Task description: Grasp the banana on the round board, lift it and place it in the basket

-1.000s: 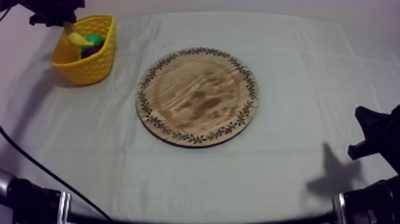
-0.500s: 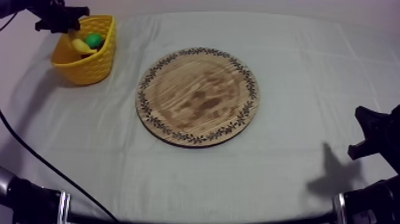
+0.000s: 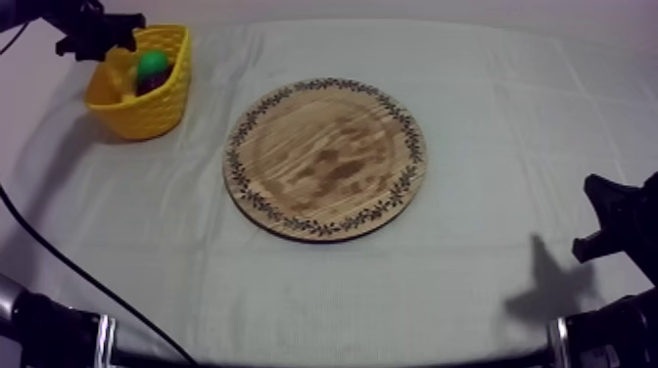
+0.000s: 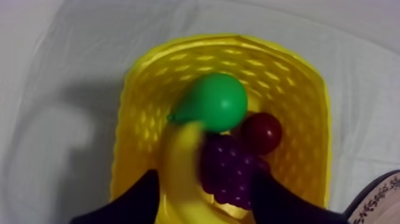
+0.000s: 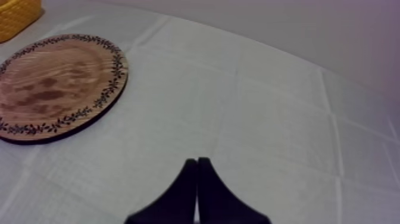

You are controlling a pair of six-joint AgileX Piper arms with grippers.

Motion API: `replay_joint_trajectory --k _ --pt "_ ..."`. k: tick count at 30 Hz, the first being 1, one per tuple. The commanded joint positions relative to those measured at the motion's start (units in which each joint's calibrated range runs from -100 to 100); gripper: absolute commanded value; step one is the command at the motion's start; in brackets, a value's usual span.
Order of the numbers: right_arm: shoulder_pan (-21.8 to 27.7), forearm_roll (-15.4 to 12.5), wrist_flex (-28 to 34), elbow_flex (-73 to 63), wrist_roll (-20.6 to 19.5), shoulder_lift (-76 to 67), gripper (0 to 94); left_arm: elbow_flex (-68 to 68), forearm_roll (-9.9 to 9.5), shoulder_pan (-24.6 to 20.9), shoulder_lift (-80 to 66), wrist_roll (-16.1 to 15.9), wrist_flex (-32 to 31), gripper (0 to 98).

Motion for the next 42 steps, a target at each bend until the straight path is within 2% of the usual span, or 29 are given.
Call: replay_joint_trajectory --k 1,8,13,17,21,25,36,42 --pt "0.0 -0.01 -0.02 -0.05 0.0 0.0 0.3 -0.03 0.06 0.01 -0.2 0.48 0.28 70.4" --pt "0.0 -0.01 -0.02 -0.05 0.0 0.0 0.3 0.04 0.16 -0.34 -1.74 0.44 0.48 70.4" --pt "0.0 -0.01 -0.02 -0.05 0.0 0.0 0.3 -0.06 0.38 -0.87 -4.66 0.31 0.92 62.7" --pt "0.0 -0.01 -0.02 -0.05 0.0 0.0 0.3 0.65 0.55 -1.29 -8.44 -0.71 1.09 49.5" --pt "0.0 -0.01 -0.02 -0.05 0.0 0.0 0.3 2.53 0.45 -1.52 -13.44 -1.83 0.95 25.9" --pt "0.0 -0.01 -0.02 -0.05 0.0 0.0 0.3 5.5 0.93 -2.14 -19.74 -2.47 0.73 14.6" --pt "0.0 -0.01 -0.02 -0.05 0.0 0.0 0.3 19.16 4.71 -5.17 -43.19 -6.75 0.99 2.9" --pt "0.0 -0.01 -0.02 -0.05 0.0 0.0 0.3 28.82 5.44 -5.79 -58.82 -7.21 0.44 0.5"
